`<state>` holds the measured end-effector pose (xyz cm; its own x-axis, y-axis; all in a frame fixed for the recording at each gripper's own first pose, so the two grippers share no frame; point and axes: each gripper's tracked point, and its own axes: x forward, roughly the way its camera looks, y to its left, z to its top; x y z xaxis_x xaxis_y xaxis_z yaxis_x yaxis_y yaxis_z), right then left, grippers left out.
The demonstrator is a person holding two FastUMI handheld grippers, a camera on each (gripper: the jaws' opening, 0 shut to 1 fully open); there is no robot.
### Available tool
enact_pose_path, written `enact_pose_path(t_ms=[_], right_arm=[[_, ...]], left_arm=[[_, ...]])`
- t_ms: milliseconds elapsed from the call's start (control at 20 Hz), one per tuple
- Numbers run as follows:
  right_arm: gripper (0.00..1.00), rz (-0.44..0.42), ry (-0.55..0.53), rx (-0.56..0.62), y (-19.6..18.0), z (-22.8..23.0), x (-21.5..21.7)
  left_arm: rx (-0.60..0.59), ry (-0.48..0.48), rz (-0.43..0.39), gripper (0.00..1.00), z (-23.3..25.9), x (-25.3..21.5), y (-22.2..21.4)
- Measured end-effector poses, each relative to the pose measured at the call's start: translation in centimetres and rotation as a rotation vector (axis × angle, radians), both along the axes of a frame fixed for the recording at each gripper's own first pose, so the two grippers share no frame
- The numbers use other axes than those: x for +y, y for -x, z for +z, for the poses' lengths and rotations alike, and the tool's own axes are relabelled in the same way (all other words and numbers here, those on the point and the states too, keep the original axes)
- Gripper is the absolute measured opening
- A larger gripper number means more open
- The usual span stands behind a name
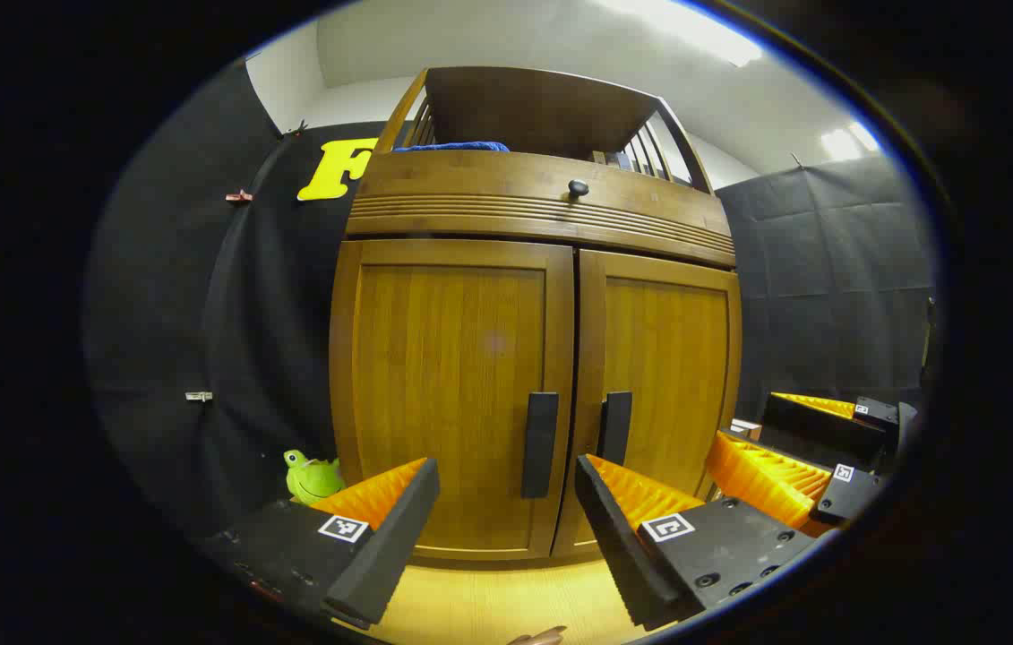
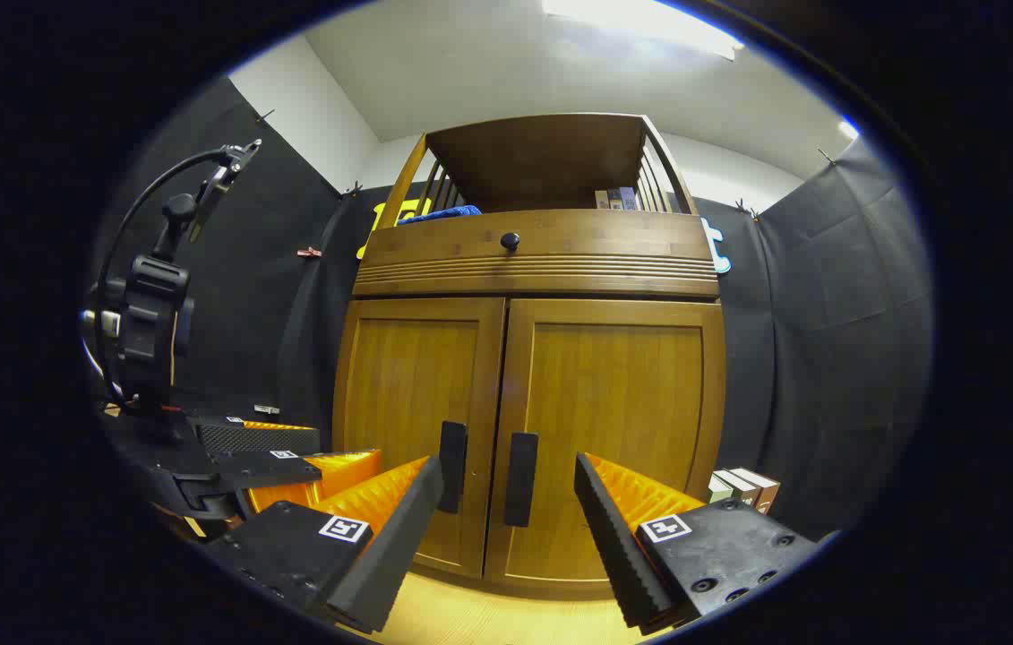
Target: Open the right door of the double-door shoe cabinet with the right hand, and open the left door with the left hand.
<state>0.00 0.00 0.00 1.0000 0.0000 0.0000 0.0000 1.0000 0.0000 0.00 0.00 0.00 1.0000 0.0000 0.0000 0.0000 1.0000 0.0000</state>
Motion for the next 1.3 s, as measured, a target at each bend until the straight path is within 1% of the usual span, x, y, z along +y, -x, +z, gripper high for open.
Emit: enact_pose_path(t_ms=[350,850,1000,1150,1200,1250,1300], right_arm=[[0.97,0.001,-0.007,0.015,0.0,-0.2,-0.2],[0.97,0.015,-0.002,0.029,0.1,-0.6,0.1],[0.96,0.011,-0.002,0.033,0.2,-0.6,0.0],[0.96,0.001,0.000,0.028,0.2,-0.5,-0.3],[0.97,-0.004,0.001,0.026,0.2,-0.4,-0.5],[0.97,-0.003,-0.004,0.026,0.2,-0.4,-0.4],[0.96,0.001,-0.013,0.027,0.1,-0.4,-0.2]], left_arm=[[-0.006,-0.005,0.000,0.95,0.5,-0.2,0.1],[-0.014,-0.003,-0.011,0.95,0.8,-0.6,0.5],[-0.014,-0.012,-0.014,0.95,0.7,-0.8,0.6],[-0.021,-0.018,-0.016,0.95,0.9,-0.9,0.8],[-0.022,-0.019,-0.017,0.95,0.8,-1.0,0.8],[-0.022,-0.018,-0.022,0.94,0.9,-1.2,0.9],[-0.021,-0.017,-0.027,0.94,0.8,-1.2,0.9]])
